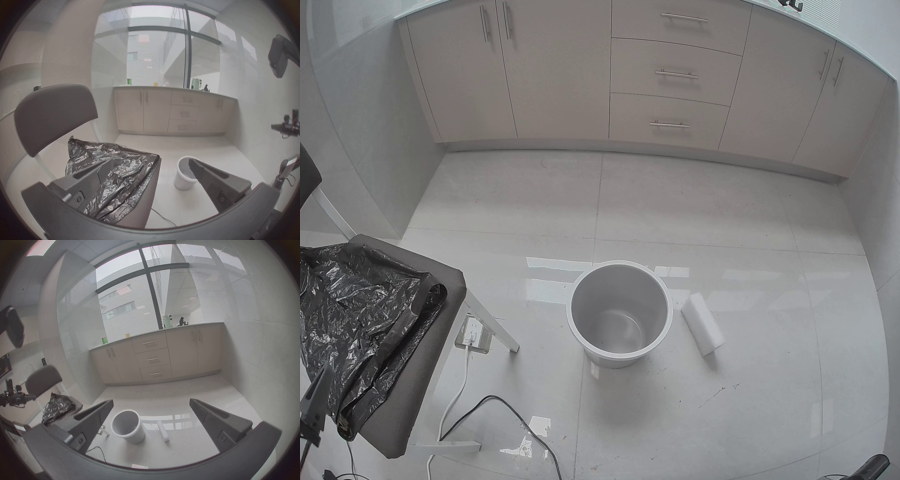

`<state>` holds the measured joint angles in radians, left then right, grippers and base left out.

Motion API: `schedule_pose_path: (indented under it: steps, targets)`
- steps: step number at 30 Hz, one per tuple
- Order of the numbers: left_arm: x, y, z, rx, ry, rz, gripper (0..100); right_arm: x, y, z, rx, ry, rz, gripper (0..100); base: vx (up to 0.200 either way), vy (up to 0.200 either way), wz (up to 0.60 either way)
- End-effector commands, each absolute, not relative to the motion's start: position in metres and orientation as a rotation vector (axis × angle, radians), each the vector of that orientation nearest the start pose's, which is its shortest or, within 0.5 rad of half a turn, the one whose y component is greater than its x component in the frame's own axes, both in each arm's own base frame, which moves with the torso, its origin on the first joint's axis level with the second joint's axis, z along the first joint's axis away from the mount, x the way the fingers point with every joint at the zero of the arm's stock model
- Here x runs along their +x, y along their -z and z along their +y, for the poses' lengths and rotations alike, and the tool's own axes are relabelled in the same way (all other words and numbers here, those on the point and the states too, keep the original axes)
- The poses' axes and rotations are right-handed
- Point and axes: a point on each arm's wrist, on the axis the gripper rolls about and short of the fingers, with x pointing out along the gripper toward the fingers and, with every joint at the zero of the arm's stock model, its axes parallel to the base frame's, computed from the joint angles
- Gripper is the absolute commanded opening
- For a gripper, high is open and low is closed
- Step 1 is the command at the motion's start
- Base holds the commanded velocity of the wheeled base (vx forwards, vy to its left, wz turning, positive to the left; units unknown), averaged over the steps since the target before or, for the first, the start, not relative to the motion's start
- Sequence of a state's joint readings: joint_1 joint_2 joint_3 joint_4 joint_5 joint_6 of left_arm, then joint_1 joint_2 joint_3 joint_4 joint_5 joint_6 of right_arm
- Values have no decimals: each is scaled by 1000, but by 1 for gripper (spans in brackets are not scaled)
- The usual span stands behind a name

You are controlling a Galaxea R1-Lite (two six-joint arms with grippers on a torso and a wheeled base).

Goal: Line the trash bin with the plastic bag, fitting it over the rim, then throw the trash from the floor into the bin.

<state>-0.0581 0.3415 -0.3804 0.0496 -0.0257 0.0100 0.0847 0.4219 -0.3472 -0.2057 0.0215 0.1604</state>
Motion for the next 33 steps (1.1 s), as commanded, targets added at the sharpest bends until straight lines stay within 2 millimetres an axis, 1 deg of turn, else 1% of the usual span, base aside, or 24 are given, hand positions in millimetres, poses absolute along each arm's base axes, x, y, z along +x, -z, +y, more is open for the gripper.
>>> schedule_pose_path:
  steps: [1,2,3,5,7,8,9,10,11,13,17,18,19,22,33]
  targets:
    - [127,-193,-17,284,210,417,100,156,-228,26,278,-189,-16,100,0,0,0]
    - [136,-190,-18,306,214,429,100,163,-226,27,297,-188,-16,100,0,0,0]
    - [150,-185,-19,337,219,449,100,172,-223,29,329,-191,-12,100,0,0,0]
    - [168,-178,-22,361,228,466,100,181,-218,32,353,-194,-1,100,0,0,0]
    - [193,-172,-24,381,221,469,100,189,-212,33,355,-186,18,100,0,0,0]
    - [202,-172,-25,388,205,472,100,190,-211,33,356,-180,20,100,0,0,0]
    - [206,-171,-25,391,194,477,100,190,-211,33,358,-177,19,100,0,0,0]
    - [206,-171,-25,391,194,477,100,190,-211,33,358,-177,19,100,0,0,0]
    - [225,-169,-26,404,147,506,100,188,-212,32,358,-173,13,100,0,0,0]
    - [233,-167,-23,404,130,522,100,188,-214,32,359,-174,6,100,0,0,0]
    - [245,-162,-21,402,122,543,100,189,-212,33,356,-178,15,100,0,0,0]
    - [246,-162,-21,401,120,543,100,189,-212,33,358,-177,16,100,0,0,0]
    - [253,-159,-20,398,115,557,100,190,-211,33,359,-175,19,100,0,0,0]
    - [260,-156,-16,392,101,567,100,188,-212,33,358,-178,15,100,0,0,0]
    - [256,-162,-14,393,80,546,100,188,-212,33,358,-181,15,100,0,0,0]
